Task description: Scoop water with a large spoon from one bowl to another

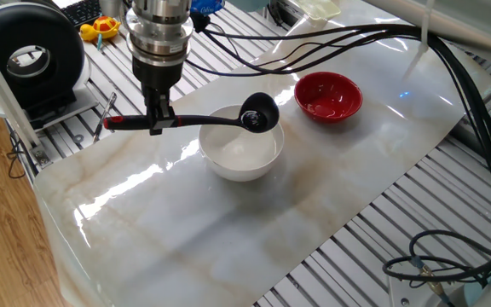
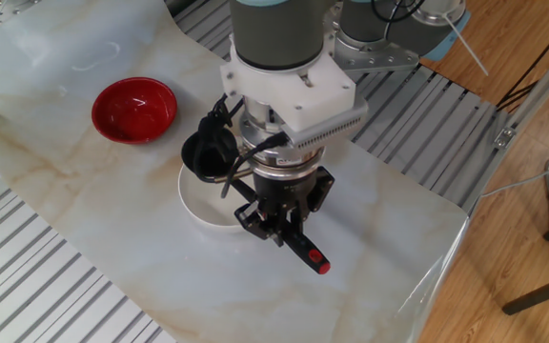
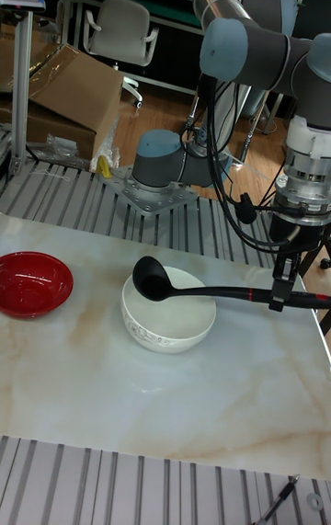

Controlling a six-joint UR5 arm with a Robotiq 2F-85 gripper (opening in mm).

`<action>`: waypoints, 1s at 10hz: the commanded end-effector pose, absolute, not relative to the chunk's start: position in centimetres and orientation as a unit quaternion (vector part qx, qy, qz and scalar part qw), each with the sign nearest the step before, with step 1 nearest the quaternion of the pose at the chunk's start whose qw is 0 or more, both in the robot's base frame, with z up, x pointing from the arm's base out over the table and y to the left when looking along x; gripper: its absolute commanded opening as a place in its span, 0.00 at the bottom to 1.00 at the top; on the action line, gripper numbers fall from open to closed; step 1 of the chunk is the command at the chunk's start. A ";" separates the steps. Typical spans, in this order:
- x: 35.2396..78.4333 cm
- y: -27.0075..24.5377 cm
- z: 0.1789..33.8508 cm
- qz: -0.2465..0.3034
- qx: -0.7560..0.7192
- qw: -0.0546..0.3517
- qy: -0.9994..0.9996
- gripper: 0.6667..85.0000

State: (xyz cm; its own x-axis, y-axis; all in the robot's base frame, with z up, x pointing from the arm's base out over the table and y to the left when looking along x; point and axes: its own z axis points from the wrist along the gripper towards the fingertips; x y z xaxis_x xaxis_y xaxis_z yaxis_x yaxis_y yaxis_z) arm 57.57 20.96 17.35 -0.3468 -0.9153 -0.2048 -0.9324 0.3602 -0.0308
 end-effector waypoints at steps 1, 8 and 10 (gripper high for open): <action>57.7 21.1 17.7 0.054 -0.555 0.103 0.824 0.01; 58.0 21.4 18.0 0.059 -0.550 0.115 0.825 0.01; 57.8 20.5 18.2 0.056 -0.554 0.111 0.823 0.01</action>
State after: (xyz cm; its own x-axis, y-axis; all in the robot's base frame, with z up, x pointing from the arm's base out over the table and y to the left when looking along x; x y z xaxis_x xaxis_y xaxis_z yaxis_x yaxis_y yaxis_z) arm 57.87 20.95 17.78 -0.3617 -0.9018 -0.2363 -0.9243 0.3800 -0.0352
